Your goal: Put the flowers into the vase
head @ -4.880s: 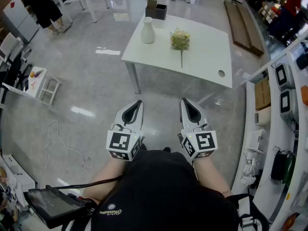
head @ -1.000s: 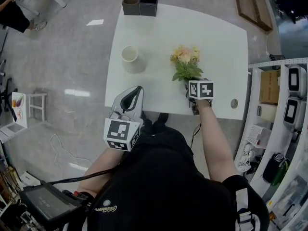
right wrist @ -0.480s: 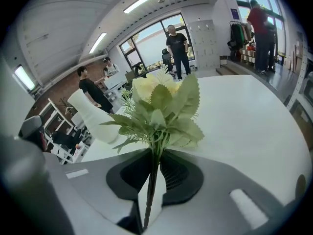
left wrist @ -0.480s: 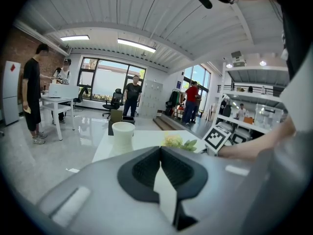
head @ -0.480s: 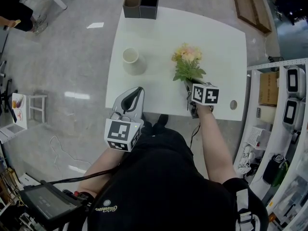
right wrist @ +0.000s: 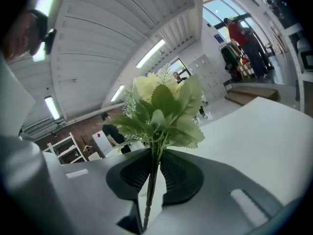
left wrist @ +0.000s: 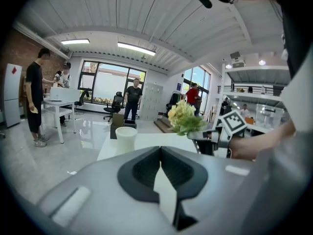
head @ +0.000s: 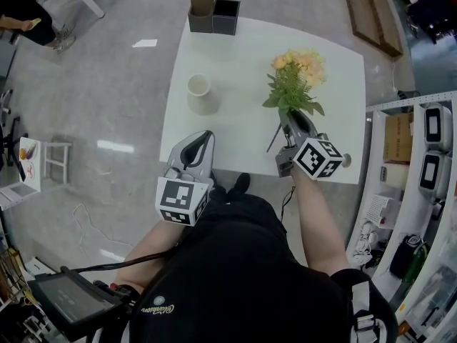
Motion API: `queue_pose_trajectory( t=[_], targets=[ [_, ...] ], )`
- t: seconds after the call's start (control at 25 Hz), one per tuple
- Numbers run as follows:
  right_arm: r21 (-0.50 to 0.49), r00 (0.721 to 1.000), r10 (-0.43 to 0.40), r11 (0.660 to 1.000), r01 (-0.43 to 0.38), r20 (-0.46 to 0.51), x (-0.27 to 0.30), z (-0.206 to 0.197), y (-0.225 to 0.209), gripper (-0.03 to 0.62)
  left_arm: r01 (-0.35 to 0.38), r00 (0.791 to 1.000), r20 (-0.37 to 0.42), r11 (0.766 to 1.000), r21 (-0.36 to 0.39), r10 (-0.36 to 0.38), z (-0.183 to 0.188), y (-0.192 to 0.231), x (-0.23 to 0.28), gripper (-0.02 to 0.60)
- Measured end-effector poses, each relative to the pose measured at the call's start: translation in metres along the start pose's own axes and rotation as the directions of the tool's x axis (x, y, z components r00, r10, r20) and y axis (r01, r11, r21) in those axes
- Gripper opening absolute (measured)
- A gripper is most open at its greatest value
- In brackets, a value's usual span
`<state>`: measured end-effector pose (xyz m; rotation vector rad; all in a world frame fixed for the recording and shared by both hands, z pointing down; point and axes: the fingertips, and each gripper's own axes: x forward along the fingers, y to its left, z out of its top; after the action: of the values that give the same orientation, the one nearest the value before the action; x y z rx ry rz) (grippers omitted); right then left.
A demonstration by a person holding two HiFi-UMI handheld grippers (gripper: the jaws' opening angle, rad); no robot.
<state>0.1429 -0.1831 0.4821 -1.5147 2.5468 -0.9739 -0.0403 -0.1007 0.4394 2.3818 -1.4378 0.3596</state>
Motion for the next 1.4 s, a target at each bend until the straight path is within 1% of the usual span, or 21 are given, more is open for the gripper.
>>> queue_pose_trajectory(
  t=[0.08,0.16,0.24,0.4,0.48,0.6,0.8,0.88,0.96,1.08,1.16,1.28,1.4],
  targets=[
    [-0.087,0.997,0.049,0.995,-0.043,0.066,-0.003,0.018,0.03,0.052,-0.007,1.0,0.006,1.0,0.005,0.007,0.003,0.002,-0.001,0.008],
    [-0.175,0.992,0.093,0.981,-0.078,0.083,-0.007,0.025,0.058,0.052,-0.017,1.0,0.017,1.0,0.01,0.017,0.009,0.002,-0.002,0.008],
    [-0.23,0.989,0.126,0.968,-0.105,0.081,-0.009,0.025,0.083,0.052,-0.03,0.999,0.033,0.999,0.013,0.029,0.014,0.004,-0.006,0.008],
    [-0.265,0.978,0.193,0.95,-0.167,0.075,-0.006,0.021,0.133,0.052,-0.065,0.995,0.071,0.998,0.014,0.064,0.027,0.018,-0.023,0.008],
    [-0.285,0.974,0.214,0.94,-0.186,0.071,-0.004,0.022,0.15,0.052,-0.077,0.994,0.084,0.997,0.011,0.076,0.032,0.025,-0.028,0.008],
    [-0.304,0.968,0.237,0.931,-0.202,0.08,0.001,0.031,0.162,0.052,-0.092,0.991,0.099,0.996,0.008,0.09,0.038,0.03,-0.03,0.008],
    [-0.344,0.953,0.277,0.913,-0.22,0.125,0.012,0.052,0.179,0.051,-0.121,0.985,0.126,0.993,0.003,0.12,0.042,0.041,-0.035,0.008],
    [-0.361,0.94,0.307,0.902,-0.237,0.149,0.02,0.064,0.189,0.051,-0.142,0.981,0.132,0.99,-0.004,0.141,0.04,0.047,-0.038,0.008],
    [-0.378,0.921,0.345,0.889,-0.258,0.181,0.029,0.08,0.201,0.051,-0.164,0.977,0.135,0.986,-0.013,0.164,0.04,0.054,-0.041,0.008],
    [-0.428,0.884,0.4,0.862,-0.273,0.241,0.04,0.106,0.222,0.051,-0.188,0.973,0.134,0.982,-0.024,0.189,0.04,0.062,-0.045,0.008],
    [-0.463,0.858,0.434,0.842,-0.278,0.274,0.042,0.116,0.232,0.051,-0.198,0.971,0.133,0.98,-0.028,0.2,0.038,0.06,-0.046,0.008],
    [-0.492,0.832,0.471,0.82,-0.291,0.292,0.051,0.117,0.242,0.051,-0.211,0.969,0.127,0.977,-0.034,0.214,0.033,0.059,-0.048,0.008],
    [-0.506,0.825,0.484,0.81,-0.296,0.292,0.071,0.109,0.251,0.051,-0.22,0.968,0.118,0.975,-0.041,0.223,0.029,0.07,-0.051,0.008]
  ],
)
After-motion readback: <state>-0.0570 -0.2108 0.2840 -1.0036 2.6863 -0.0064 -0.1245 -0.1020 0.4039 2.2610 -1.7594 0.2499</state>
